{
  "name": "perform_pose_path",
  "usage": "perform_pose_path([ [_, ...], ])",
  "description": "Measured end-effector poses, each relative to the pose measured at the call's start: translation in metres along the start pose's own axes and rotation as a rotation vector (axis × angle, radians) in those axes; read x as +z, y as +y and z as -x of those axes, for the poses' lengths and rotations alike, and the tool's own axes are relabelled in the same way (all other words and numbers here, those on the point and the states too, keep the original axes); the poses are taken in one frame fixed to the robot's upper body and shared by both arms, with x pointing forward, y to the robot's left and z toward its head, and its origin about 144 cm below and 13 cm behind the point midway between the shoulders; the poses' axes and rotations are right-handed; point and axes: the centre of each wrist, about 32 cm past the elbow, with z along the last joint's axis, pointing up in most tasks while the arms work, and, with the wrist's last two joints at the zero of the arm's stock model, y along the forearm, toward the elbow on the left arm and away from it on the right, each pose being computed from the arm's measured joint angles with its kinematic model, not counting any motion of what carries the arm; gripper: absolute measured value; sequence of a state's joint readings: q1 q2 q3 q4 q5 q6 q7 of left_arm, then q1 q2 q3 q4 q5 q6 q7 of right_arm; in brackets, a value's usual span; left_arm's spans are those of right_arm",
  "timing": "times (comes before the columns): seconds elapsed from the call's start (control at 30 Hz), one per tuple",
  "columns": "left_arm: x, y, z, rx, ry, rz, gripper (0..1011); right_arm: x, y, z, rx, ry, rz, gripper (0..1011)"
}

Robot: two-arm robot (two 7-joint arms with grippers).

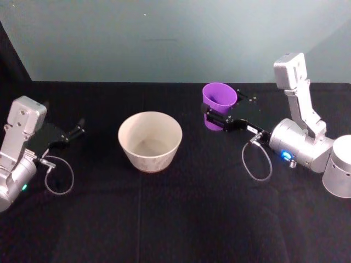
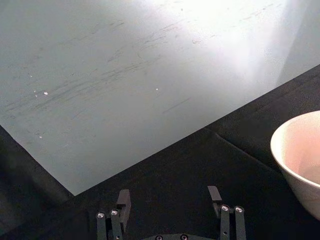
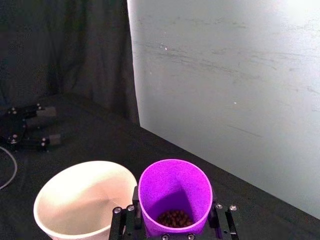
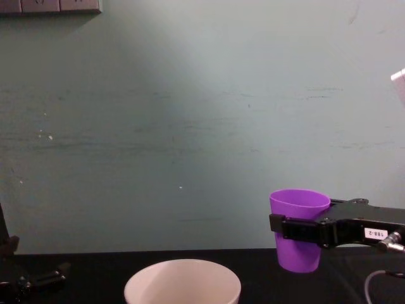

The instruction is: Pick up the cup and pour the mung beans from the cup into the bowl.

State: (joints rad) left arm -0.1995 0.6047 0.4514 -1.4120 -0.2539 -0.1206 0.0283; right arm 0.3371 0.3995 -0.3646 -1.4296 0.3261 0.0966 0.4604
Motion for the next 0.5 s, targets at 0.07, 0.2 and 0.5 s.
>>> perform_pose_path([
  [0.07, 0.0, 0.0, 0.0, 0.0, 0.0, 0.0, 1000, 0.0, 0.0, 0.0, 0.0, 0.0, 0.0, 721],
  [0.2, 0.0, 0.0, 0.0, 0.0, 0.0, 0.0, 1000, 0.0, 0.0, 0.0, 0.0, 0.0, 0.0, 721],
  [0.5, 0.0, 0.0, 0.0, 0.0, 0.0, 0.0, 1000, 0.0, 0.0, 0.0, 0.0, 0.0, 0.0, 721],
])
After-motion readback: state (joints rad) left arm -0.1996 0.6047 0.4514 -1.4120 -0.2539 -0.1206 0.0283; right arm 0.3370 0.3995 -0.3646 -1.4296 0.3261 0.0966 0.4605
